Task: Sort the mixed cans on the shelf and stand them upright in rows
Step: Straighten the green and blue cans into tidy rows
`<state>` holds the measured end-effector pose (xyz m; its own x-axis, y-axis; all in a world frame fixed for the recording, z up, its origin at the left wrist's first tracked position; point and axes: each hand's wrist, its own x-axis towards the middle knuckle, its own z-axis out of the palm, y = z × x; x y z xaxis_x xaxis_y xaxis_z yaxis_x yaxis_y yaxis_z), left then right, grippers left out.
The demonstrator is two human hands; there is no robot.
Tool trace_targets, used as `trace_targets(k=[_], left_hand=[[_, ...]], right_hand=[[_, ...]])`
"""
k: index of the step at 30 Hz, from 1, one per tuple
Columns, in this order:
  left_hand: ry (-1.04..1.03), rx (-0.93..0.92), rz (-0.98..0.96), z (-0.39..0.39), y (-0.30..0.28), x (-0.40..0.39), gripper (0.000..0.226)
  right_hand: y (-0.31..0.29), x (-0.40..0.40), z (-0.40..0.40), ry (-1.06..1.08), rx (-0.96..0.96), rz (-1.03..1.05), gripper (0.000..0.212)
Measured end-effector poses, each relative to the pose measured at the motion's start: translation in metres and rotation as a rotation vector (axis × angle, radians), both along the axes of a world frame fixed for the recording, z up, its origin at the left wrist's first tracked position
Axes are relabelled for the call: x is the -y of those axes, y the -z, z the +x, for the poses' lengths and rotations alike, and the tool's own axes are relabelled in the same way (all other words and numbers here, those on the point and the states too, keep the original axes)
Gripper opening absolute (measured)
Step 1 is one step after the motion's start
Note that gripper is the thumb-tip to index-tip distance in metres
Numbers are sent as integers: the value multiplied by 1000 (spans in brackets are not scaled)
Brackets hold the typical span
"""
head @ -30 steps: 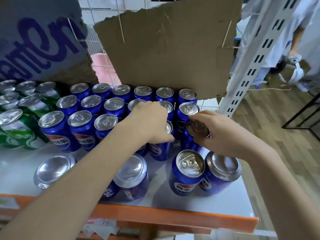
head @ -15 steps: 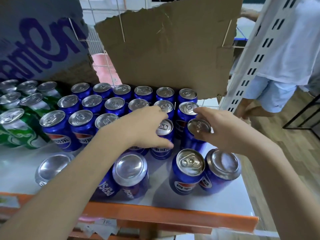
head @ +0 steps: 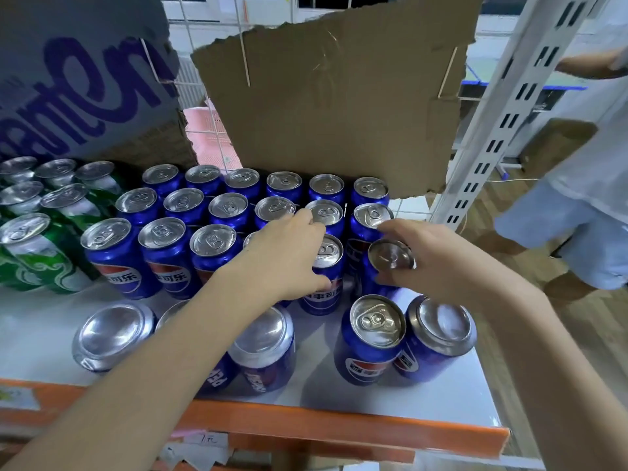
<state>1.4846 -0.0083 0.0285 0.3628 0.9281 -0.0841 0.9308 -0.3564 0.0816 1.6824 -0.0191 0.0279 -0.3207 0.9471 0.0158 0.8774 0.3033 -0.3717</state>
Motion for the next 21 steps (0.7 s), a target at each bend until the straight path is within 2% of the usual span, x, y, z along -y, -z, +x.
trace_targets(k=[2,5,7,10,12,15,21], left_hand=[[-17,-3,2,0,0,2,52],[-40,15,-7,1,0,4,54],[-46,32,-14,1,0,5,59],[-52,42,-8,1,0,7,63],[-61,52,-15,0,-1,7,64],[-59,65,-4,-1,0,8,58],[-40,49,-3,-2,1,9,61]], right_hand=[[-5,4,-3,-145,-9,-69,68],[-4,7,-8,-202,-36,-19,61],[-2,8,-8,-135,-70,16,54],[3,7,-10,57,6,63,66],[5,6,-10,91,28,83,64],[1,4,-5,-7,-10,77,55],[2,7,-5,-152,-66,72,62]])
